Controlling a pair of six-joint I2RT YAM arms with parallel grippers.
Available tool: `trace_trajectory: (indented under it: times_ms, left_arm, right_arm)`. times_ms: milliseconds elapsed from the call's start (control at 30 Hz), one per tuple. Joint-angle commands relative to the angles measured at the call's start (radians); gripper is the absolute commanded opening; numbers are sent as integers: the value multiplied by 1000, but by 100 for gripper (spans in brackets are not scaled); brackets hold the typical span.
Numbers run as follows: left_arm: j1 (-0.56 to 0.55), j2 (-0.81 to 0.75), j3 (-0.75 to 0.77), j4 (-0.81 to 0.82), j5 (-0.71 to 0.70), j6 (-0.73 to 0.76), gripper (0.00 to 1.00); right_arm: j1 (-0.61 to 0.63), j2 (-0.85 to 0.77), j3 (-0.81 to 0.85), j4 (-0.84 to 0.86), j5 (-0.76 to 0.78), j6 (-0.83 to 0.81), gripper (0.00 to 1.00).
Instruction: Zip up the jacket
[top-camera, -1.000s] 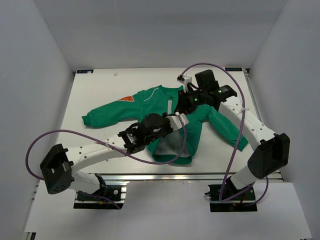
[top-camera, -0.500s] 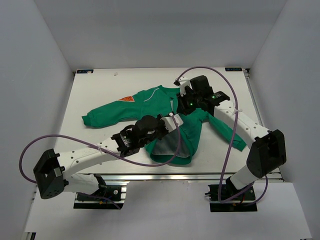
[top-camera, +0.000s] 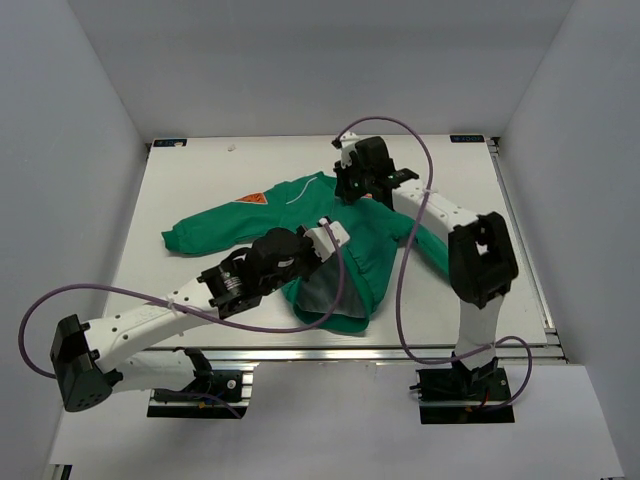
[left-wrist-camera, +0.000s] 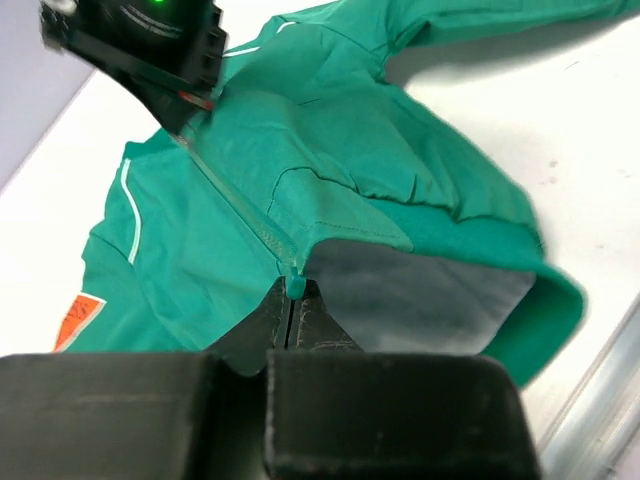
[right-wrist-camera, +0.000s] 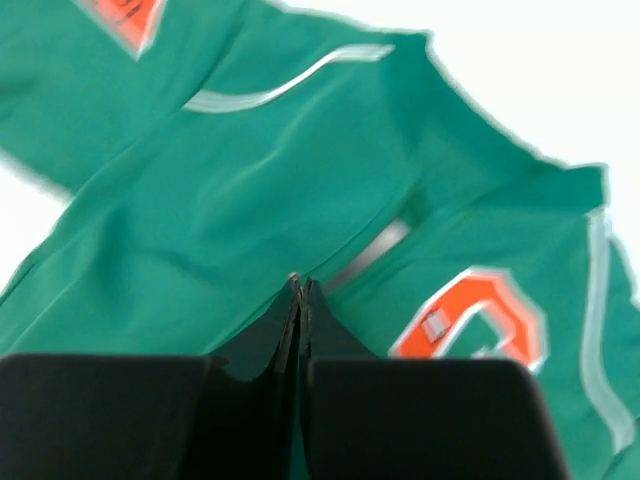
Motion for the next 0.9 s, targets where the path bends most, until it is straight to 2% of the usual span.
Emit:
trace_trajectory:
  times_ms: [0,100,167,333,467,533,567,700,733,800,833,867]
  left_arm:
    - [-19,-101,37,-7,98,-109,0]
    - [-19,-101,19,-46,119,-178,0]
    - [-20,-97,27,-101,139,-226,0]
    - [-25,-124,34,-171,145,-312,0]
    - [-26,-143,22,-213,150,-378,0]
    - [-26,-144,-24,-190,165,-404,0]
    - [-26,-130,-42,-179,177,-433,0]
    - [-26,-71,-107,-202,208,-511,0]
    - [-26,-58,-120,-236,207,-548,10]
    - [-26,-26,-118,-283,241,-585,53]
    - [-29,-18,-101,-337,260,-622,91]
    - [-31,-15,-93,-357,266,-640,98]
  right_arm:
    - [-65,114,115,183,232,5,0]
    - [-88,220,233,252,305,-4,0]
    - [-118,274,342,251,296,2,0]
    - [-163,396,472,310,282,5,0]
    - [-172,510,641,309,284,-16,0]
    - [-171,510,645,300,225,-6,0]
    - [-169,478,596,303,159,5,0]
    - [-134,319,297,430,78,-3,0]
    - [-125,292,261,436,71,-3,0]
    - [-123,237,211,398,31,11,3]
    - [-123,220,201,377,19,13,14]
    - [-122,185,192,361,16,29,30]
